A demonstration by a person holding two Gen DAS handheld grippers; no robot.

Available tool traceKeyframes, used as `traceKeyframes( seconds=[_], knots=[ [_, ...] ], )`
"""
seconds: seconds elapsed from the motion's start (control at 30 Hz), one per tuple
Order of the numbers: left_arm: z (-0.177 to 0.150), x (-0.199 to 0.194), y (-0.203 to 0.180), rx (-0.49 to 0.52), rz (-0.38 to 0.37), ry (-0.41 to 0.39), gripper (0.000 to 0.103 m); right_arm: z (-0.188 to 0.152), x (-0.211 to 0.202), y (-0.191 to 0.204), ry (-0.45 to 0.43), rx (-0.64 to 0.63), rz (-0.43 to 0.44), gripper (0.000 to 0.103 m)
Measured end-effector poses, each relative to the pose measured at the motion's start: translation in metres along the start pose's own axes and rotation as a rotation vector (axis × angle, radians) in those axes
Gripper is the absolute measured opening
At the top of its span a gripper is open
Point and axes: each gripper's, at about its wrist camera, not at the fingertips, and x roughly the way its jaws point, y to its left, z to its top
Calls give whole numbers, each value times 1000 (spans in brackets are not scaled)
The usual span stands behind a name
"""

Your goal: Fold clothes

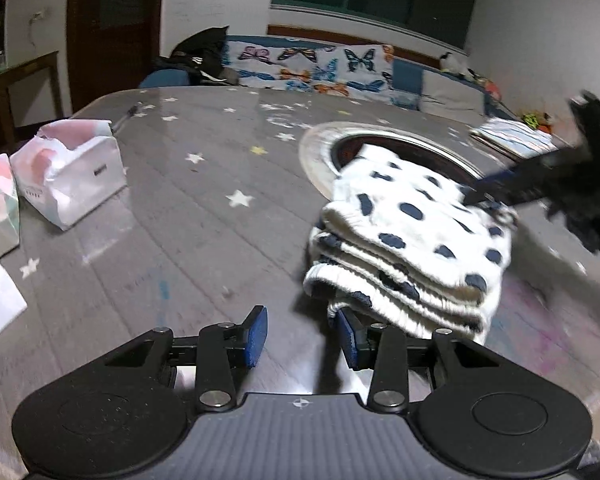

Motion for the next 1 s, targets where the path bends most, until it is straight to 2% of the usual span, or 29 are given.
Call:
traceKeyframes(
  seconds=[0.33,0.43,0.6,0.87,1.0],
  knots=[
    [28,31,13,28,28,-18,42,-28,-19,-3,18,81,11,47],
    [34,40,16,27,28,-22,42,-36,-27,-1,9,117,21,41],
    [47,56,21,34,35,-32,42,-48,-40,13,-1,134,34,37],
    [50,54,28,22,7,-26,43,-52,-68,35,-54,54,-25,40],
    [46,45,37,-19,15,-30,45,-38,-80,53,-96,-29,8,44]
  ],
)
